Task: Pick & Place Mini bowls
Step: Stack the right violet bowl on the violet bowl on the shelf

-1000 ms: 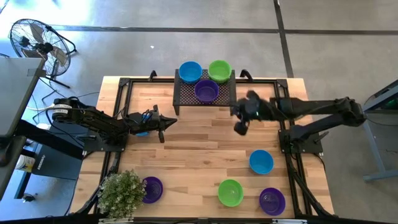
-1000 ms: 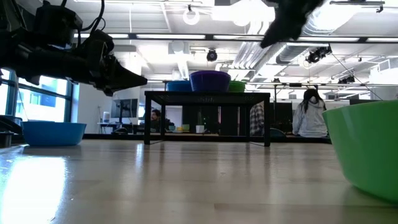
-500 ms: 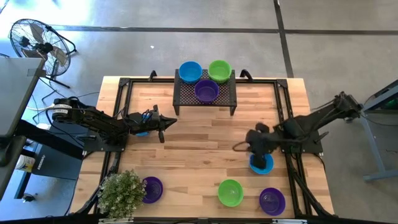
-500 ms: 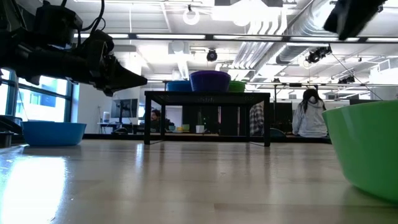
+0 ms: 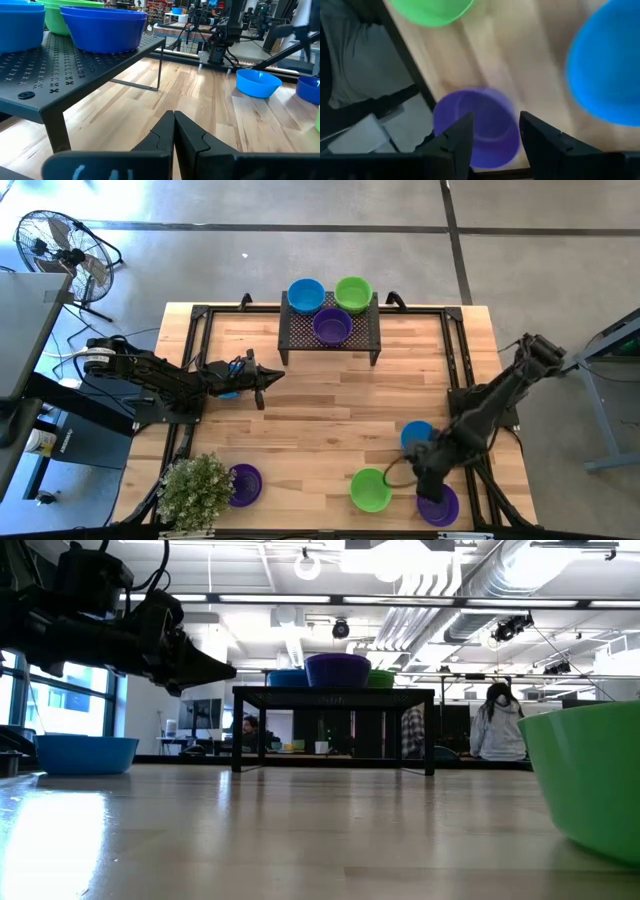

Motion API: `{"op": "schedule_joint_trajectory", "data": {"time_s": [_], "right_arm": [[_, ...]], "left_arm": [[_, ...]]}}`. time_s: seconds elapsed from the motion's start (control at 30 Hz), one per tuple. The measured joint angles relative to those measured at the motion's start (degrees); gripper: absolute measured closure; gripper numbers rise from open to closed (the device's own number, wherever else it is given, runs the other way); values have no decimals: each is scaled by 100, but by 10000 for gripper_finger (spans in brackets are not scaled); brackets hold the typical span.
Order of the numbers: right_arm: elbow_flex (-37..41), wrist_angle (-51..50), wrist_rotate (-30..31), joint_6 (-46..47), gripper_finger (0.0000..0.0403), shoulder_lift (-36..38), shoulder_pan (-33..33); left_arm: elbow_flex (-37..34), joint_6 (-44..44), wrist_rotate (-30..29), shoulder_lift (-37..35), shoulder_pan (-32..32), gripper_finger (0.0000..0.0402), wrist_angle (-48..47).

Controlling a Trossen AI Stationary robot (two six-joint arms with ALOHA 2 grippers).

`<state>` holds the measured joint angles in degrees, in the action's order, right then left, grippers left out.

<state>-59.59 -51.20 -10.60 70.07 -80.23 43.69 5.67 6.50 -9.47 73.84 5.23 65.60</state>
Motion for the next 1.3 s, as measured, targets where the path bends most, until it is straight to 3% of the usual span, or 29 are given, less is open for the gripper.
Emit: {"op": "schedule_joint_trajectory", "data": {"time_s": [0.2,0.53,0.83,1.0,1.2,1.3], "right_arm": [[98,499,-2,184,252,-537,433],[497,885,124,-488,253,-844,432],[1008,1771,-302,-718,269,-946,432],[1135,1981,-443,-727,306,-946,432],[1178,2041,-626,-716,389,-944,432],[1176,2046,-650,-688,394,-944,432]], "left_arm": [[0,0,4,0,0,402,-76],[0,39,11,0,0,402,-109],[0,42,10,0,0,402,-109],[0,44,9,0,0,402,-114],[0,44,9,0,0,402,-116],[0,44,9,0,0,402,-116]]}}
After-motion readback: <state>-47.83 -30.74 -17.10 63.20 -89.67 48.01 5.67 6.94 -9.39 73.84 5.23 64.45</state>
